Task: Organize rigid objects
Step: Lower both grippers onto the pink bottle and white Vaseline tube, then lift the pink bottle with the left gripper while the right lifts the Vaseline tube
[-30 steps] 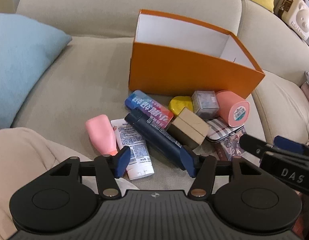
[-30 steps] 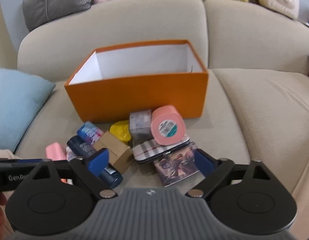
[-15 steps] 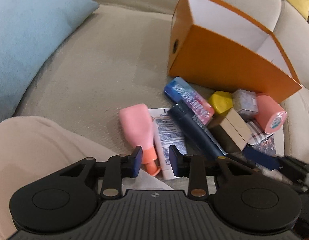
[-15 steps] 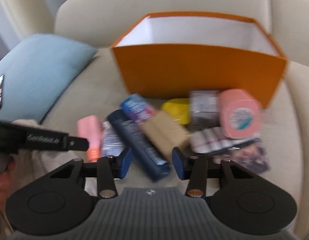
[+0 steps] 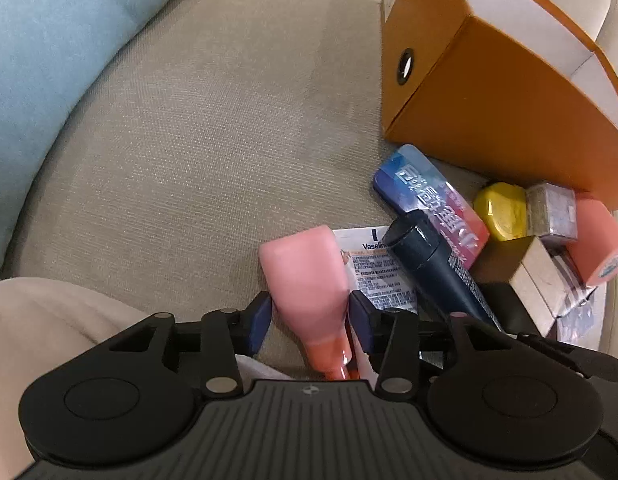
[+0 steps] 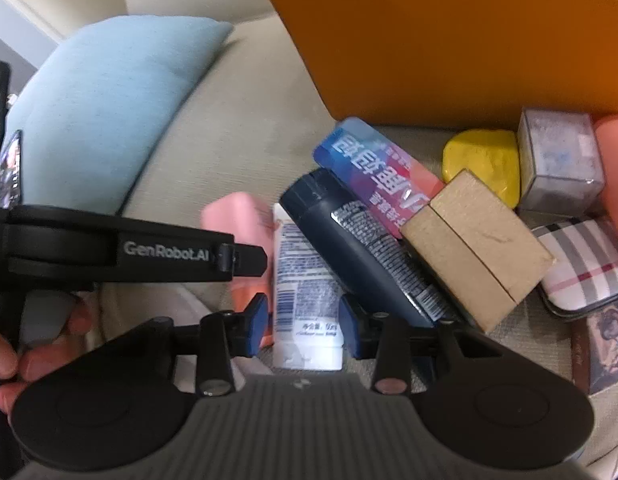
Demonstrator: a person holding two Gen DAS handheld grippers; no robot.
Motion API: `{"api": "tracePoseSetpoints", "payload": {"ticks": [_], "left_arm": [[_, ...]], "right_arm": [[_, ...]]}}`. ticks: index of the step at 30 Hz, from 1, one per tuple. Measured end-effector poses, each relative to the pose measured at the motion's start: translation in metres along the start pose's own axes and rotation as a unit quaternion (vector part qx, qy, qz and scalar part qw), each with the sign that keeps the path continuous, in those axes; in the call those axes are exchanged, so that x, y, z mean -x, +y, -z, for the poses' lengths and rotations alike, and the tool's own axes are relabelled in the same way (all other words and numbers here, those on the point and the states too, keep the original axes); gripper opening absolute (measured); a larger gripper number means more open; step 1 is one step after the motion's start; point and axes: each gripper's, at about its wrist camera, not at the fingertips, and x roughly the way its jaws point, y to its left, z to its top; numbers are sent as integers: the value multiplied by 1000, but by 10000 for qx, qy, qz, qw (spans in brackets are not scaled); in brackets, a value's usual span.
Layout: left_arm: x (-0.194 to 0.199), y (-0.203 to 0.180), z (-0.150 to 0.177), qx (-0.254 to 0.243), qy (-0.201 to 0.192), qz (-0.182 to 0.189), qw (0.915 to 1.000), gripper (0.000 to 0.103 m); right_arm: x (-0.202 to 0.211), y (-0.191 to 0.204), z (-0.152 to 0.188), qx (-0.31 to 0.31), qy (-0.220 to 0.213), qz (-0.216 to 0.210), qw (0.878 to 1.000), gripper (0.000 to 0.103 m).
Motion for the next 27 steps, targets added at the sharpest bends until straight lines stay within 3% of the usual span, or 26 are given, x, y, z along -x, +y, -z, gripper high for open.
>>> {"api": "tracePoseSetpoints", "payload": {"ticks": [7, 12, 17, 19, 27], "left_arm": [[-10, 5, -2, 72, -84, 39, 9999, 57], [-3, 9, -2, 65, -229, 162, 9996, 52], [2, 11, 1, 51, -419, 203, 9989, 51], [8, 11, 3, 13, -531, 272, 9982, 51], [39, 16, 25, 115, -977, 440, 9942, 50]], "right_arm": [[-7, 8, -7, 102, 193, 71, 9997, 47], [-14, 28, -6, 297, 481, 438, 9974, 65], [-18, 33, -4, 152, 481, 508, 9974, 58], [-23, 33, -5, 227, 445, 590, 9970, 46], [6, 32, -2, 465, 66, 566, 9973, 45]]}}
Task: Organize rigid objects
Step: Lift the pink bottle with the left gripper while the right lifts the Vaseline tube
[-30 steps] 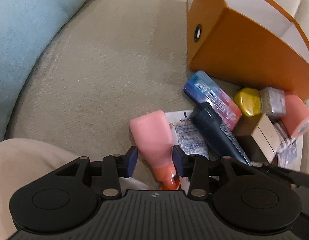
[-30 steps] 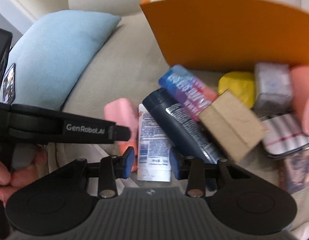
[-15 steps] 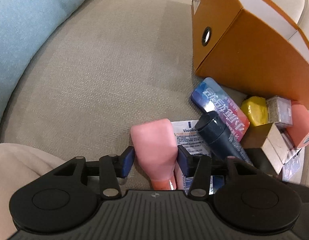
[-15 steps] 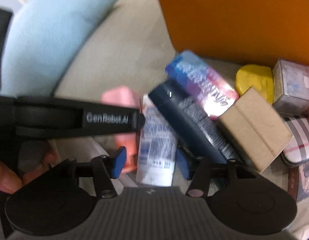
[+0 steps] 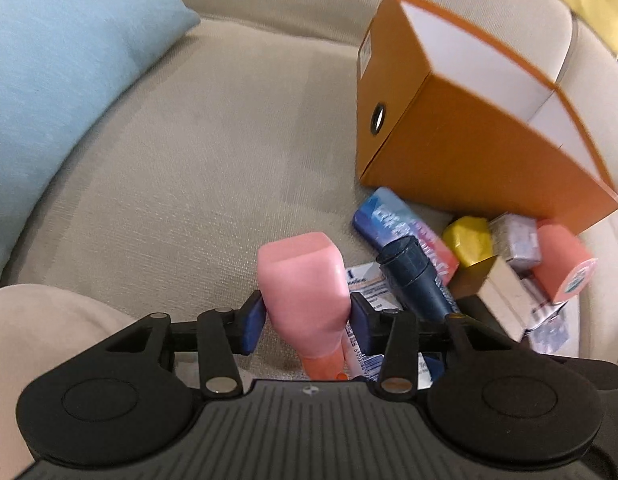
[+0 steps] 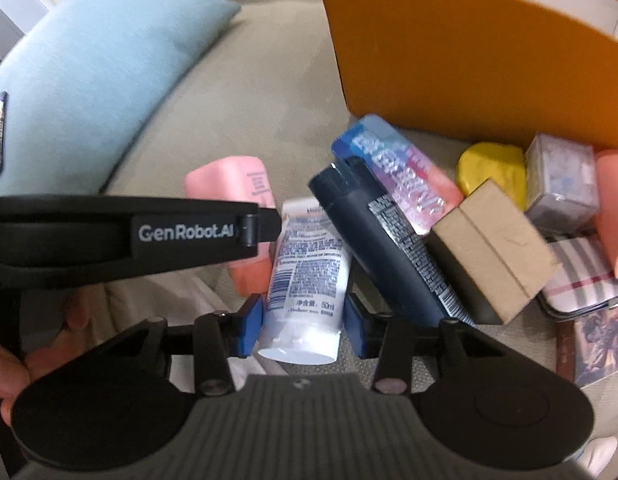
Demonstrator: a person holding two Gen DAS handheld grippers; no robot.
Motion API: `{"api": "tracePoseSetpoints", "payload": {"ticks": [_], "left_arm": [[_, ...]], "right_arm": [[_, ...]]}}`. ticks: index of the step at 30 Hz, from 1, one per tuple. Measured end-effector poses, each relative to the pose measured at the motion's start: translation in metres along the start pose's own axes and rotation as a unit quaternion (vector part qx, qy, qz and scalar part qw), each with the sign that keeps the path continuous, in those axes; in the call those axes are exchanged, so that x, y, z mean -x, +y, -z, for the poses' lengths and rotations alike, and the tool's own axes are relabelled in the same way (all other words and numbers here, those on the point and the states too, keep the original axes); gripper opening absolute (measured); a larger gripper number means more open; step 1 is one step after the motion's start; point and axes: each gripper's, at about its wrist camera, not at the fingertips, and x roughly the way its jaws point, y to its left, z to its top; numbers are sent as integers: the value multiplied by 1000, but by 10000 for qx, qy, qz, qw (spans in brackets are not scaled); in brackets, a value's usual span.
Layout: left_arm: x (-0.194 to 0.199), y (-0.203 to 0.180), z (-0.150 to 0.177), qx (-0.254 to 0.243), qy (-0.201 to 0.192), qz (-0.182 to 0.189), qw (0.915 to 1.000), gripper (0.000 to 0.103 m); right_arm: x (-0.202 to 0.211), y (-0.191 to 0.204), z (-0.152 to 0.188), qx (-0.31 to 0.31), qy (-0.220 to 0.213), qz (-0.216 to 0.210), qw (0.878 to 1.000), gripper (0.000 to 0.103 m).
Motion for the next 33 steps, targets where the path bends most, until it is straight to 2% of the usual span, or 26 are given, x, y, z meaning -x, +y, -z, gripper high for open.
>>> {"api": "tracePoseSetpoints", "payload": {"ticks": [6, 12, 21, 28, 33], "left_arm": [[27, 0, -1, 174, -240, 169, 9994, 50], [40, -8, -4, 180, -446, 308, 9984, 50], [63, -31, -18, -90, -687, 497, 9964, 50], [88, -67, -59, -531, -1087, 825, 9892, 50], [95, -92, -106, -836, -1382, 926, 9825, 50]], "right_arm": [[37, -7, 2, 21, -451, -271, 9986, 40], [62, 7, 3, 343, -912, -156, 9951, 36], [111, -17, -3, 215, -1523, -9, 9881, 36], [162, -28, -29, 170, -2183, 57, 9757, 36], [183, -41, -67, 171, -2741, 255, 9612, 36]]}}
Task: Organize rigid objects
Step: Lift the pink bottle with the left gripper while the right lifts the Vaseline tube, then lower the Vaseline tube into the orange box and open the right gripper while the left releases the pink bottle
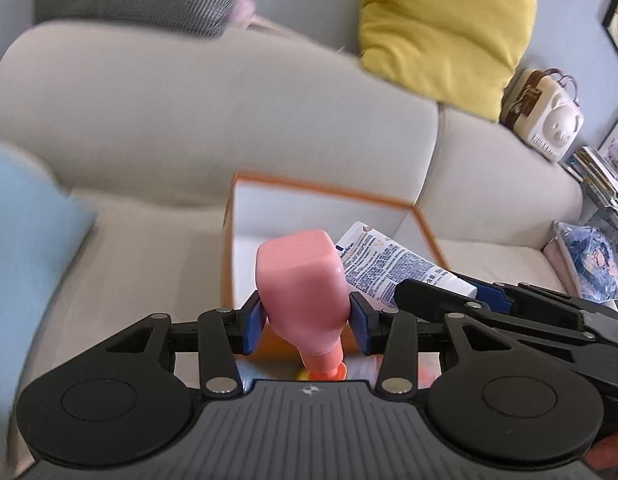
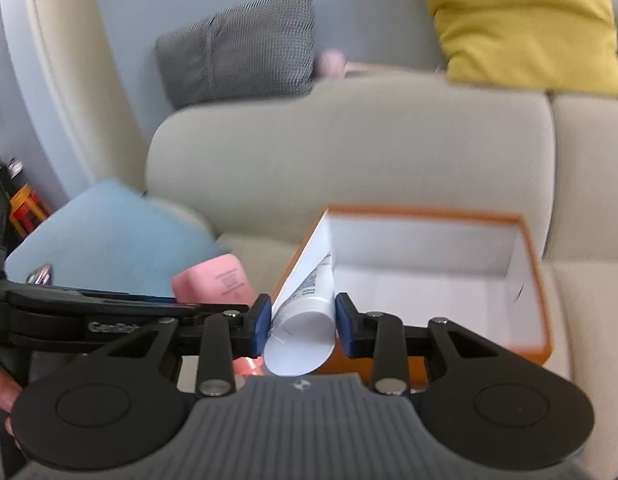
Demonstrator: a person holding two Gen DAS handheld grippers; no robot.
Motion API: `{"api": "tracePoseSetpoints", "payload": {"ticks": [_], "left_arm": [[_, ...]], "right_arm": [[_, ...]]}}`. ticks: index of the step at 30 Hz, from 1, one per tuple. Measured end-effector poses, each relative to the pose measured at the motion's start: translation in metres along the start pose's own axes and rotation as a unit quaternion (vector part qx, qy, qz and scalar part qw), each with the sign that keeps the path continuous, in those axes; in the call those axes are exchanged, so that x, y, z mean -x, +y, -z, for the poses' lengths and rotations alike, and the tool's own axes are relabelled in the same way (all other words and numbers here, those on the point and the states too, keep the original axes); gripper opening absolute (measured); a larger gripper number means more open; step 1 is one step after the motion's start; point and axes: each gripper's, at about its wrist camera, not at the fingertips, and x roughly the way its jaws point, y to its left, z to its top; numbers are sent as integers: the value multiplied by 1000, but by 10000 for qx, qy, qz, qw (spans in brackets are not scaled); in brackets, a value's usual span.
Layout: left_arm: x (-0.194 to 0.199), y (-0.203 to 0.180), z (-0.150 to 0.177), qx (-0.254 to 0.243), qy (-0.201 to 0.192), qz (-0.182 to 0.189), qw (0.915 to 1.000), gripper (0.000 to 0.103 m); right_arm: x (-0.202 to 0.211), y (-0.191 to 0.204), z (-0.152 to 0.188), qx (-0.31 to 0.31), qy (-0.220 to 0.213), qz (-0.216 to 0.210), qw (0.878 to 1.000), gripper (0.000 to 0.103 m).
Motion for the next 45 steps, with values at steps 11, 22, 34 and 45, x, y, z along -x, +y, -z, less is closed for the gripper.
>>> {"api": "tracePoseSetpoints", "payload": {"ticks": [11, 22, 34, 45], "left_arm": [[-106, 0, -74, -340, 828, 138, 9959, 50], [-214, -1, -71, -1189, 1812, -373, 9755, 50], [-251, -12, -54, -2514, 2179, -822, 9394, 52], [-228, -5, -62, -2296, 1729, -870, 9538, 56]], "right_arm": [[-74, -67, -50, -709, 76, 364, 9968, 36], [-172, -122, -35, -1405, 1013, 185, 9847, 36], [-230, -143, -17, -1855, 2083, 172, 9602, 32], [-234, -135, -23, -1643, 2325, 306, 9581, 33]]}}
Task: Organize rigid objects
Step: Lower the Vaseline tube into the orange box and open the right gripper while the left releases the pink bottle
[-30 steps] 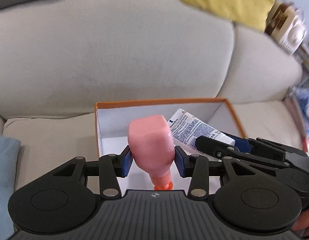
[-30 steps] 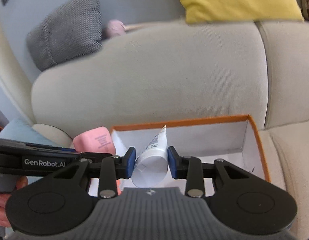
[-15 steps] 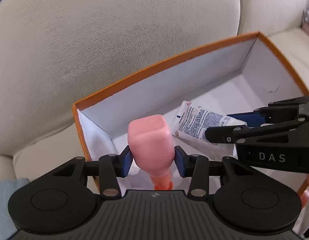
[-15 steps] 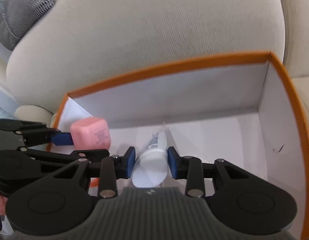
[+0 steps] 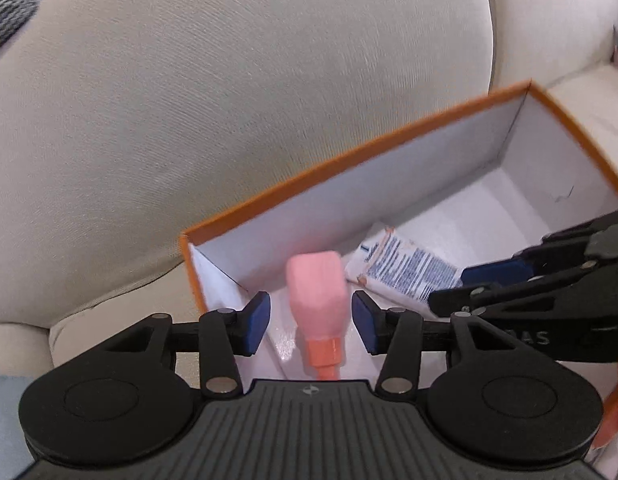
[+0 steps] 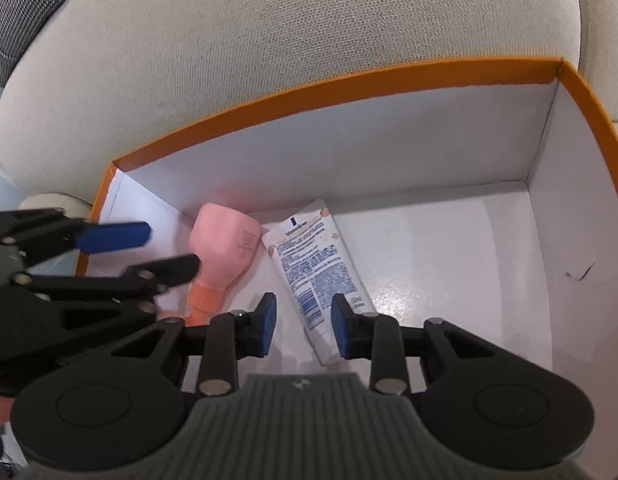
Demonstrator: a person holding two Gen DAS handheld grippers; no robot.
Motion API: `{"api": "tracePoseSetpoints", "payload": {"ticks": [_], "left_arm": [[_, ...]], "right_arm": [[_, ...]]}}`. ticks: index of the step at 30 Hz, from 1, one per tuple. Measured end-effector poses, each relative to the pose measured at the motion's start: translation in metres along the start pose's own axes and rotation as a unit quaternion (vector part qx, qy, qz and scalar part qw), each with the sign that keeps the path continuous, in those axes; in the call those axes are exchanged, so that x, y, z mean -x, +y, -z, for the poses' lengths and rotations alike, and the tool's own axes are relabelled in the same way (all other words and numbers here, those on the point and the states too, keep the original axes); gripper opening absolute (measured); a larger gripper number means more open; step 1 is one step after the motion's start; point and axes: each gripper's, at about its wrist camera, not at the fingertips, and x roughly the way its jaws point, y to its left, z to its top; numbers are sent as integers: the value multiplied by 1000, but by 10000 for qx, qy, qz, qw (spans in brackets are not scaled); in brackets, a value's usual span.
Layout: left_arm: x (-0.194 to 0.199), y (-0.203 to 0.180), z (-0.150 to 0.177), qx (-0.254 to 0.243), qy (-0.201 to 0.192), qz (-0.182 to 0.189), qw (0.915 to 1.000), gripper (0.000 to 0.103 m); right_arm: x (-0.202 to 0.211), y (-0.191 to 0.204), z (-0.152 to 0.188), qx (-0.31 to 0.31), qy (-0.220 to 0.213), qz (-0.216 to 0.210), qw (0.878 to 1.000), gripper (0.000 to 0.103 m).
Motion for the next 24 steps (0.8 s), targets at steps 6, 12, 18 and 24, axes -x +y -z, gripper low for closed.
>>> {"api": "tracePoseSetpoints", "payload": {"ticks": [6, 12, 18, 24], "left_arm": [[35, 26, 4, 684, -525, 40, 9963, 55], [46, 55, 16, 1379, -569, -8, 9888, 54], [26, 84, 36, 2169, -417, 740, 9725, 22], [16, 92, 44, 2299, -484, 1196, 9646, 13]], "right_arm": [[5, 17, -1, 266, 68, -19, 9996, 34], [1, 40, -6, 491, 14, -207, 9986, 41], [-26, 69, -21, 756, 149, -121, 9970, 42], [-56, 86, -27, 1081, 392, 60, 9933, 42]]}}
